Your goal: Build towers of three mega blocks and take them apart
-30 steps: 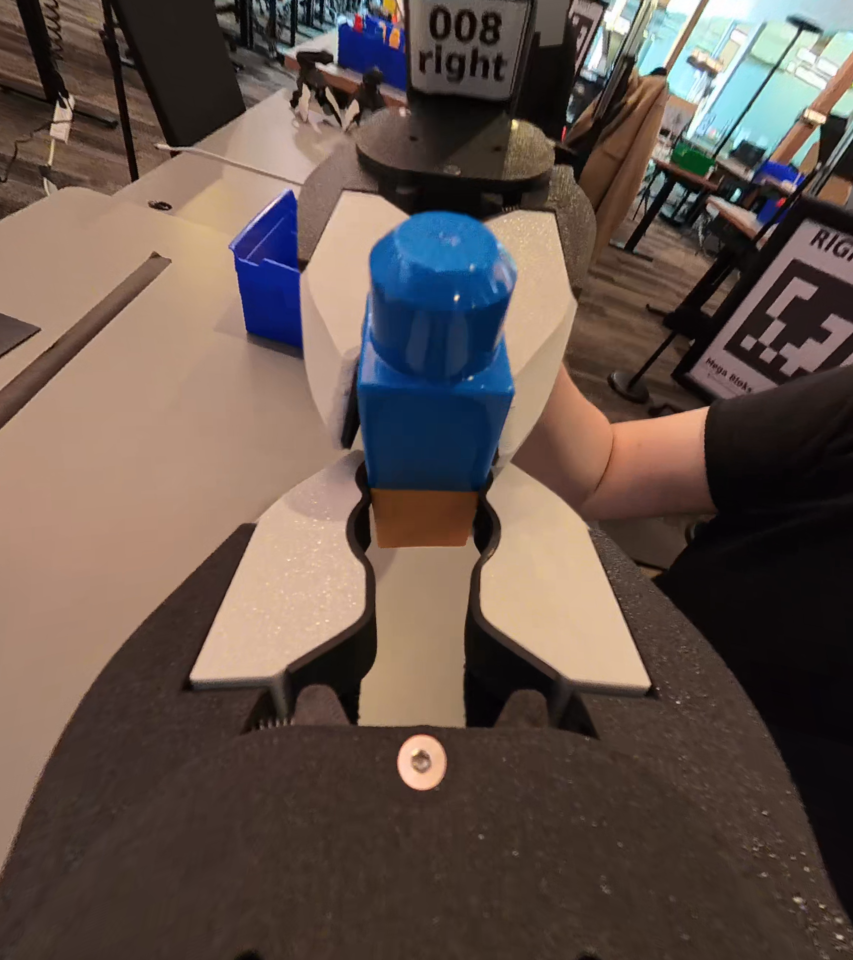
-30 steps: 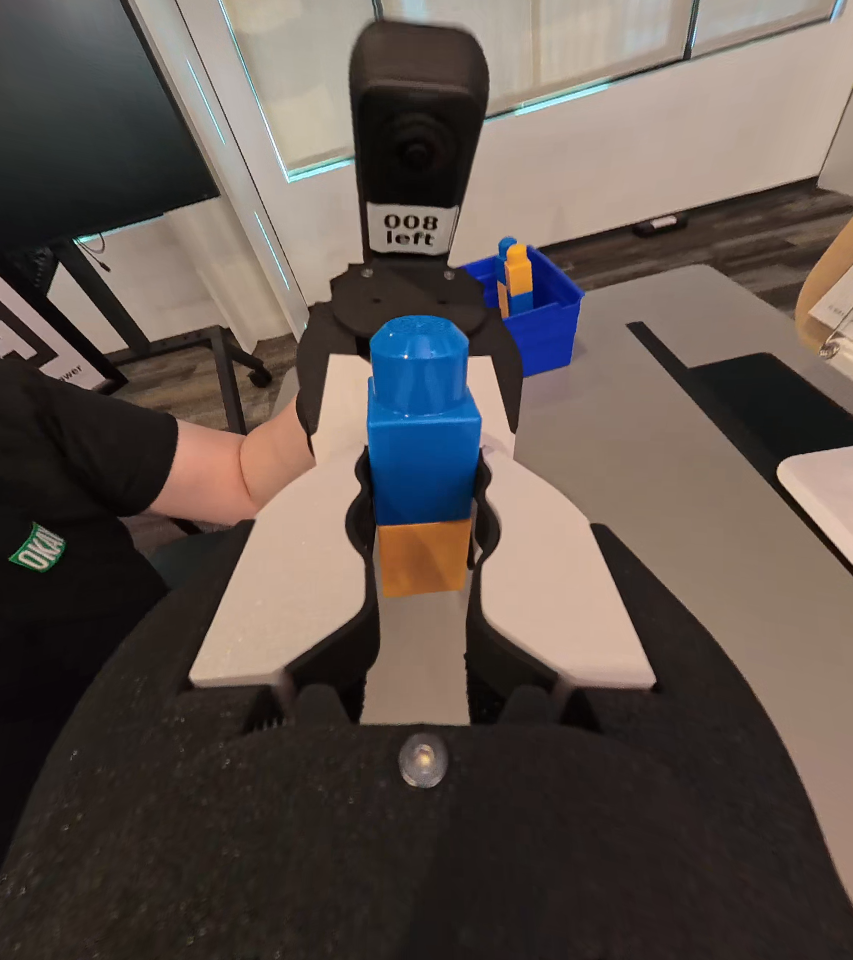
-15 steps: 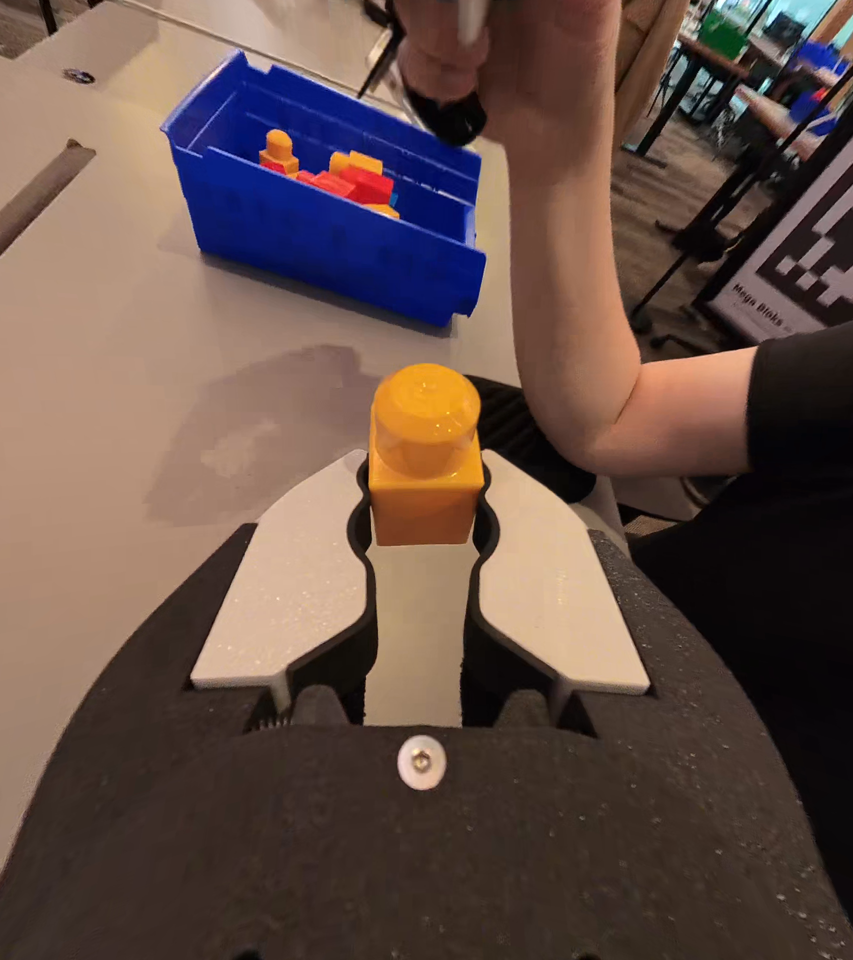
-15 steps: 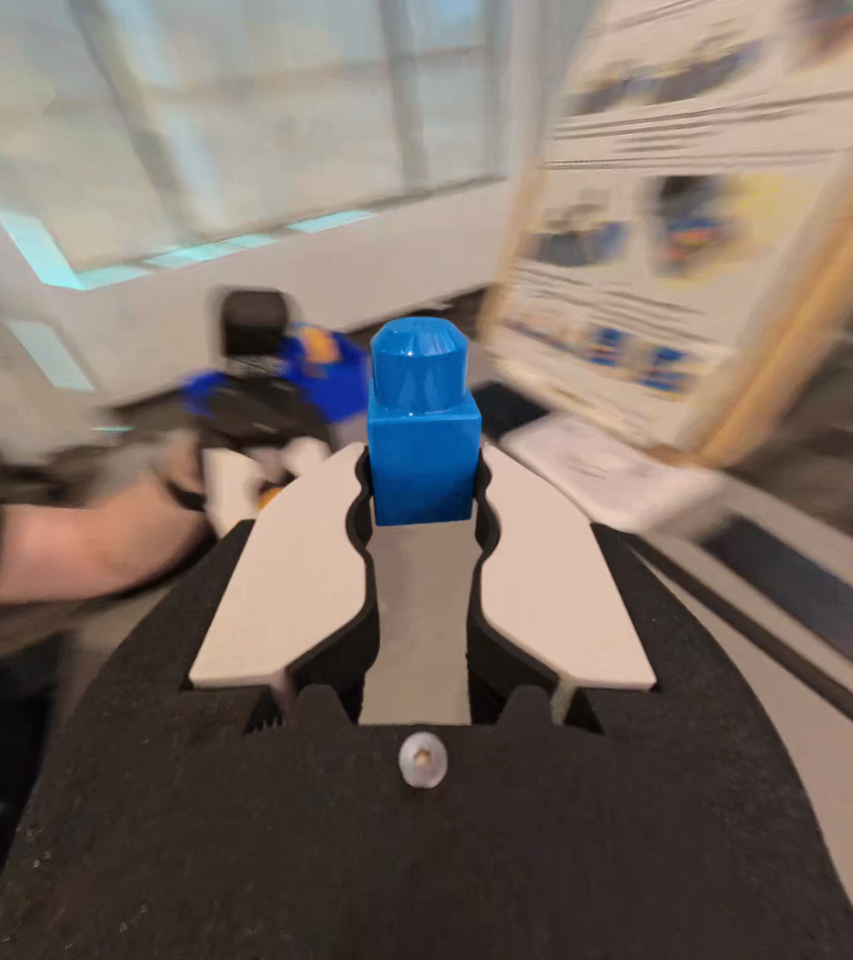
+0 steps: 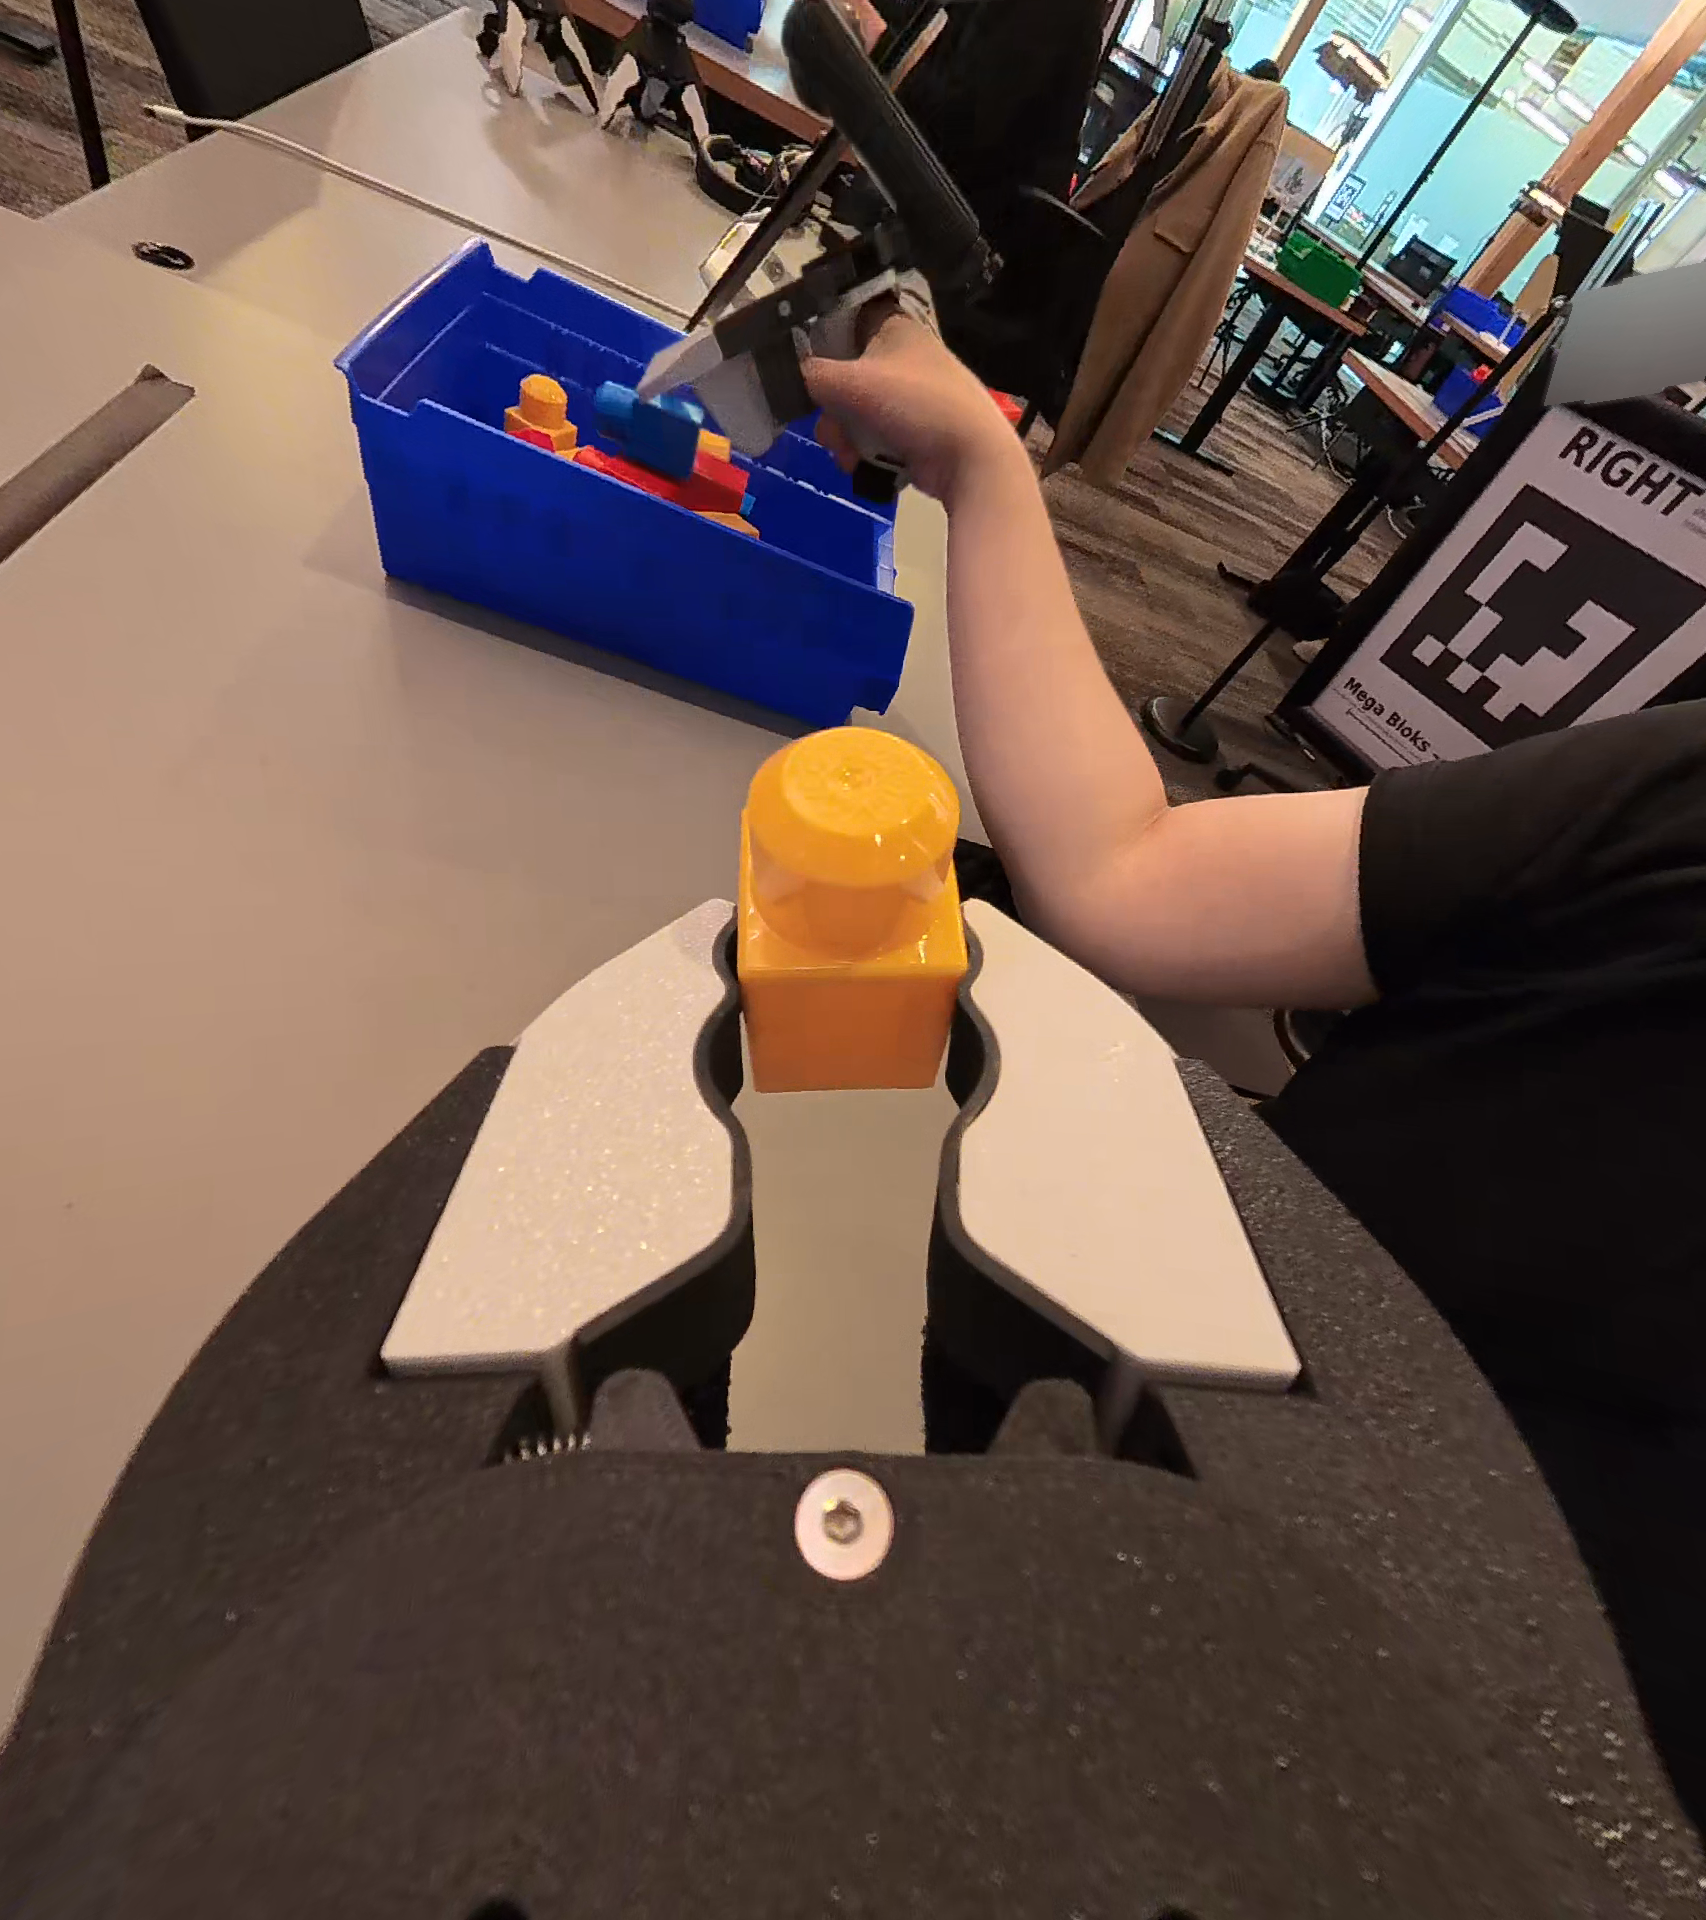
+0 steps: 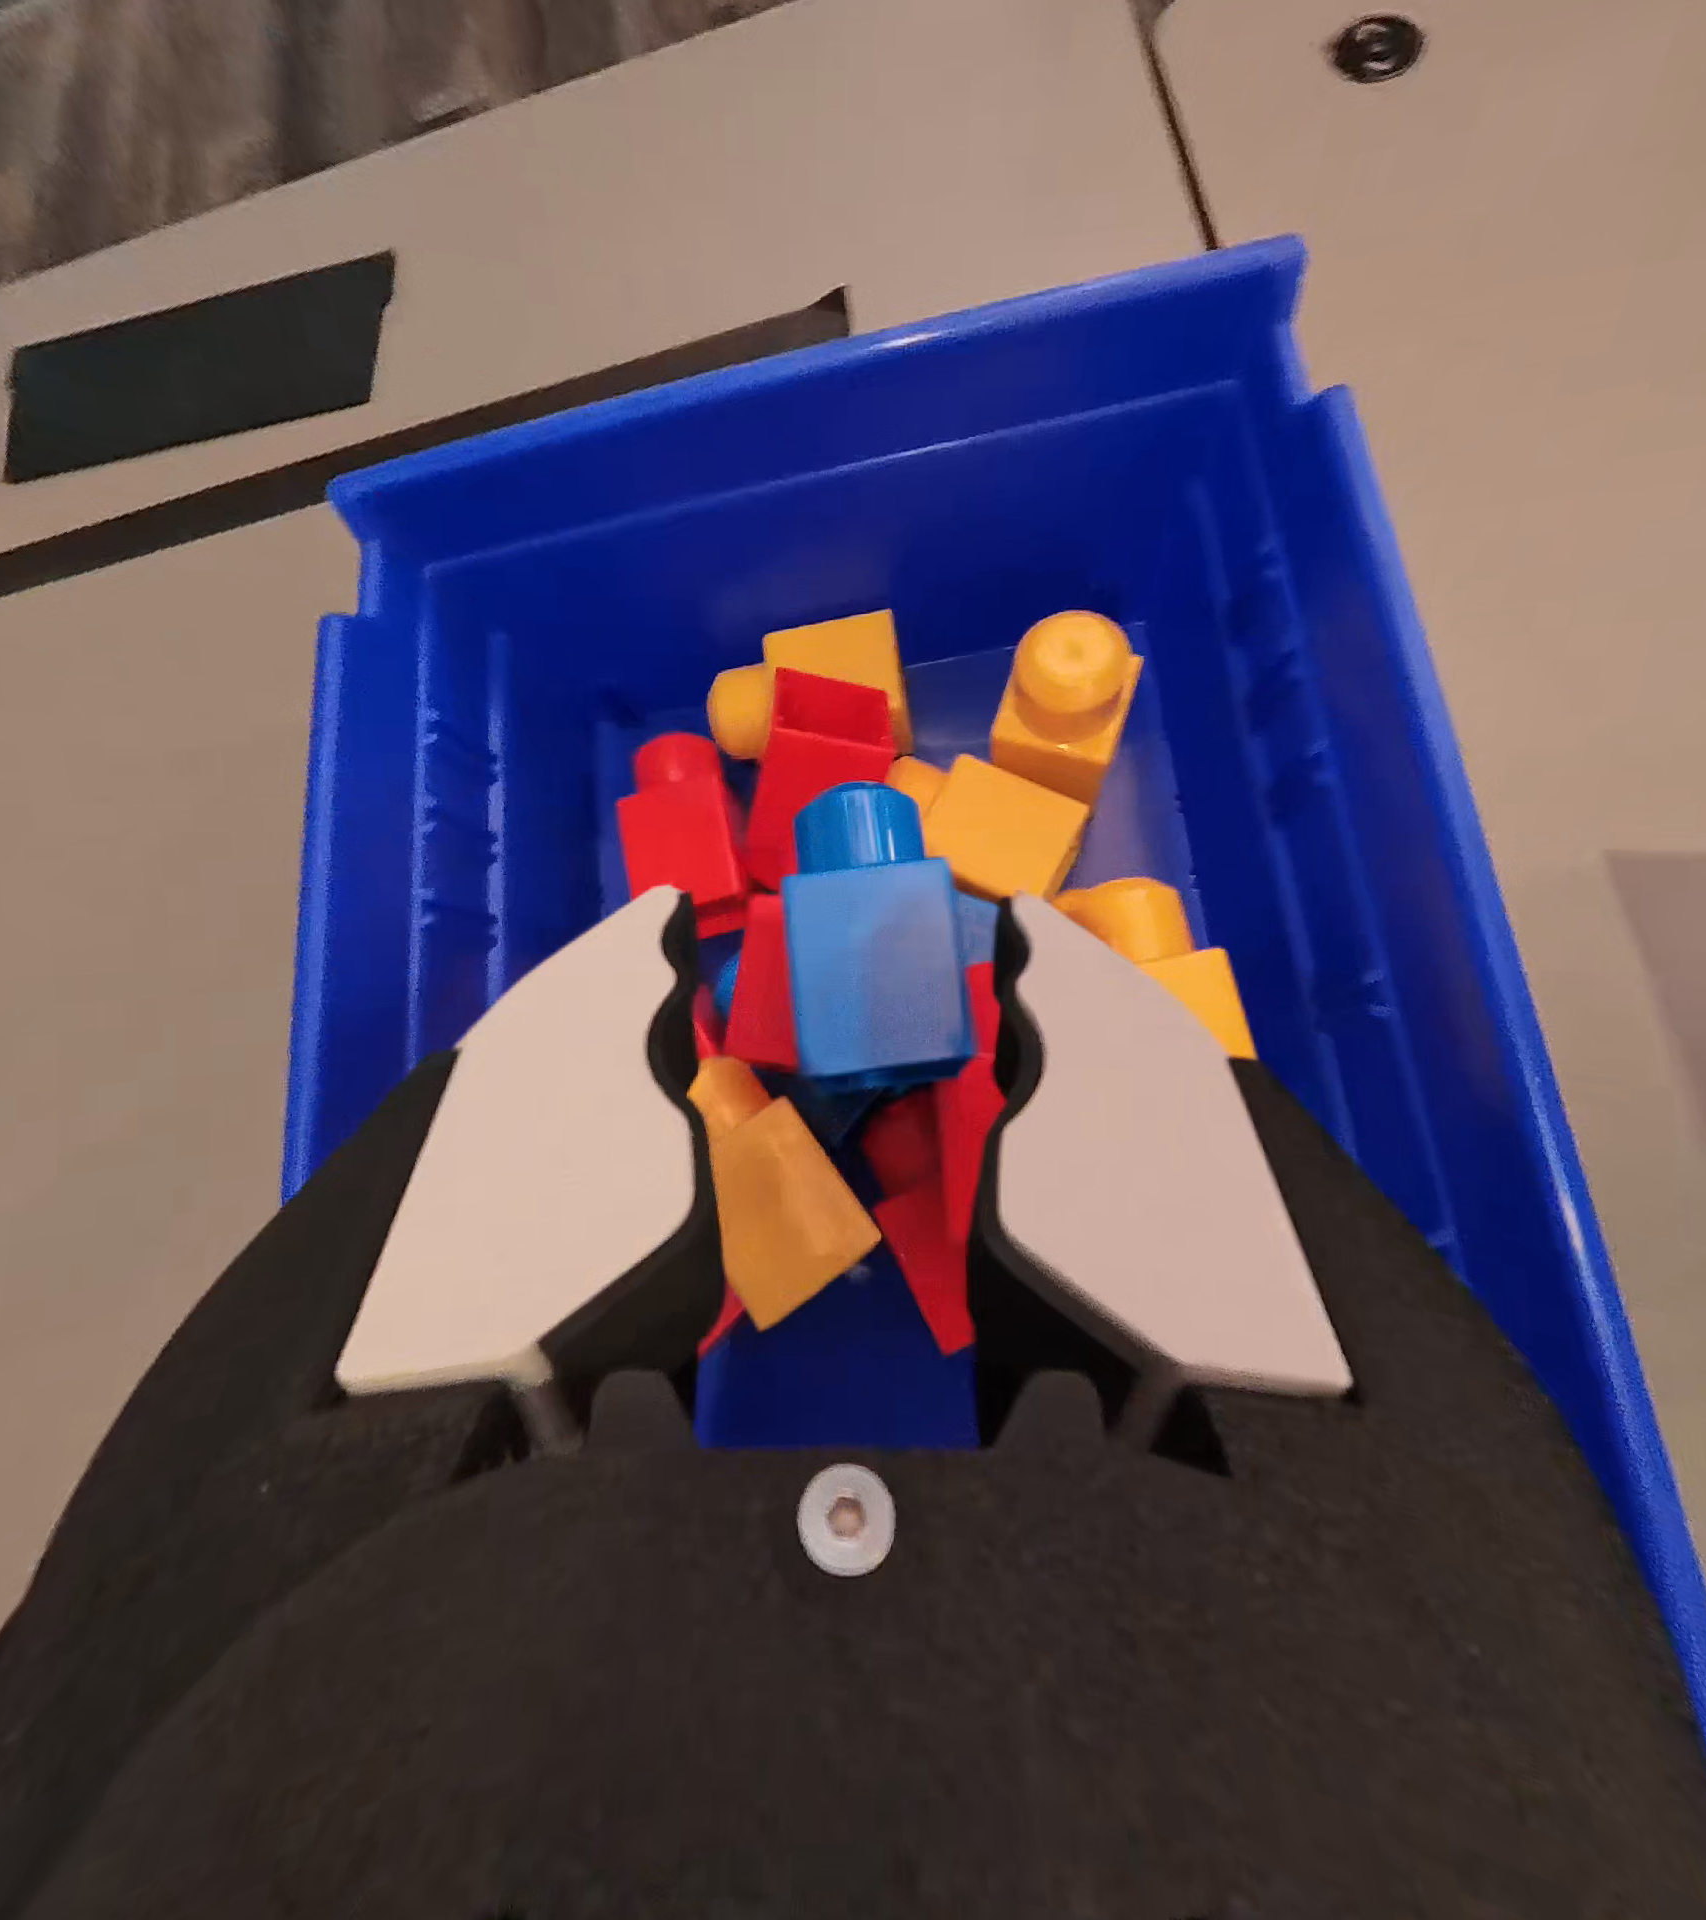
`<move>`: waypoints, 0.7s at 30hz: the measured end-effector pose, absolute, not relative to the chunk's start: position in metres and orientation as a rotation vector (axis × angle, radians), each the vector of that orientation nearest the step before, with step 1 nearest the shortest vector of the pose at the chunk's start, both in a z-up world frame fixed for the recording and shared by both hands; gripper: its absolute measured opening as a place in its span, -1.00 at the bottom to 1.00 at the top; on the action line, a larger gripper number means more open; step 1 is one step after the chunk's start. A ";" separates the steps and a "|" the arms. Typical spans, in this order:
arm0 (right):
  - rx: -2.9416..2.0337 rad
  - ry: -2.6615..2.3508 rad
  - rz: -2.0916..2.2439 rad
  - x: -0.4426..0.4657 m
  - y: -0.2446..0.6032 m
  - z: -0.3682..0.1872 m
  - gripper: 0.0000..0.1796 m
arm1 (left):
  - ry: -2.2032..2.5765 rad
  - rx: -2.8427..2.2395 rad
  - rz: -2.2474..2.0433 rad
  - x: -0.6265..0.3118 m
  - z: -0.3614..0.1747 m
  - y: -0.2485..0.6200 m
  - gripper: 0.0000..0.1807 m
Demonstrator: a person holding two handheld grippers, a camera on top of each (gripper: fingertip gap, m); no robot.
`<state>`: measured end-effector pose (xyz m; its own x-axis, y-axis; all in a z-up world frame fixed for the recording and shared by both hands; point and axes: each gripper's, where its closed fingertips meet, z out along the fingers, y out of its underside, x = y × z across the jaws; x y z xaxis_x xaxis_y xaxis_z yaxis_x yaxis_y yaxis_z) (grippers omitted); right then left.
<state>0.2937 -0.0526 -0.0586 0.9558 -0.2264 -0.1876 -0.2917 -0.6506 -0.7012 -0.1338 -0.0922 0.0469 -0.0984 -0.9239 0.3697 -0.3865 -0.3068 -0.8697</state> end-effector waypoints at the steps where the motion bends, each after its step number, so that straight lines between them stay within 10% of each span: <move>1: -2.288 0.375 0.104 0.294 -0.051 -0.056 -0.35 | 1.428 -1.678 -1.404 -0.134 0.047 -0.092 -0.61; 11: -1.624 -0.354 0.674 0.082 -0.031 0.134 -0.34 | 1.308 -1.653 -1.439 -0.137 0.060 -0.079 -0.60; 21: -1.630 -1.055 1.170 -0.159 -0.062 0.105 -0.35 | 1.320 -1.623 -1.429 -0.139 0.066 -0.082 -0.60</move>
<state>-0.1585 -0.0616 0.1045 0.2072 0.9453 -0.2519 0.1533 -0.2857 -0.9460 -0.1391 -0.0818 0.0658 -0.0735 -0.9300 0.3602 -0.2850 -0.3265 -0.9012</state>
